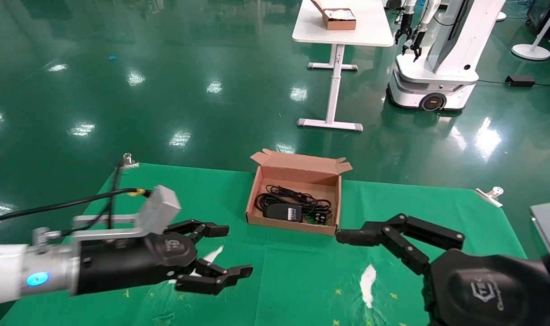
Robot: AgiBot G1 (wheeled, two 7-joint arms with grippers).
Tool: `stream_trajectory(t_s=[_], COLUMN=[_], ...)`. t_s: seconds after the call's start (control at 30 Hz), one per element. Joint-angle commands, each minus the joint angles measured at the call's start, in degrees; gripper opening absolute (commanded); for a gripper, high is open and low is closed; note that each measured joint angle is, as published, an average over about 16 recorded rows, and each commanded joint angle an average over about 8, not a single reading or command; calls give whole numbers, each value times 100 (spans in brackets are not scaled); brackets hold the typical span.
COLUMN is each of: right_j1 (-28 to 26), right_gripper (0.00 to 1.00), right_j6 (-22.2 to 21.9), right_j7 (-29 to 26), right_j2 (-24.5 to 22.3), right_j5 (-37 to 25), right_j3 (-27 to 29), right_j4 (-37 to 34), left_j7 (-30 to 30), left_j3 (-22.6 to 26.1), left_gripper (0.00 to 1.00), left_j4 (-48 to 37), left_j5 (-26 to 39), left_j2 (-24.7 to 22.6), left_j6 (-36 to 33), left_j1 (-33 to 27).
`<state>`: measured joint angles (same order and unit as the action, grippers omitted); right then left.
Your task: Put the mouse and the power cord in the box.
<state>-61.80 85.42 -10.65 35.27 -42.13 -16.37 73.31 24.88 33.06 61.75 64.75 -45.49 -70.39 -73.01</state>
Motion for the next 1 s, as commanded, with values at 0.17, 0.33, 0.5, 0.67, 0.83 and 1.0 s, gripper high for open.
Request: stream_trajectory(t_s=[0.17, 0.33, 0.5, 0.67, 0.83, 1.0], right_j1=[20, 19, 28, 38, 32, 29], right_gripper=[100, 100, 100, 100, 100, 100], right_j6=[28, 28, 37, 49, 41, 36], right_j7=[-7, -5, -5, -5, -4, -4], right_j2=[-25, -26, -35, -46, -39, -36], right_j5=[30, 31, 44, 60, 51, 45], right_j3=[29, 26, 38, 54, 45, 38], right_j4=[22, 21, 29, 37, 31, 28], left_j7=[-561, -1026, -1390, -1523, -1483, -1452], left_j3=[-677, -1238, -1691, -1912, -1862, -1799], left_gripper=[100, 100, 100, 100, 100, 100], left_j4=[470, 859, 1175, 1327, 1292, 1248], left_j5=[-909, -1662, -2277, -2586, -2519, -2428], left_j2=[416, 760, 1037, 1170, 1141, 1104], left_j6=[-608, -1111, -1516, -1711, -1669, -1614], left_j1=[455, 831, 1133, 1280, 1251, 1210])
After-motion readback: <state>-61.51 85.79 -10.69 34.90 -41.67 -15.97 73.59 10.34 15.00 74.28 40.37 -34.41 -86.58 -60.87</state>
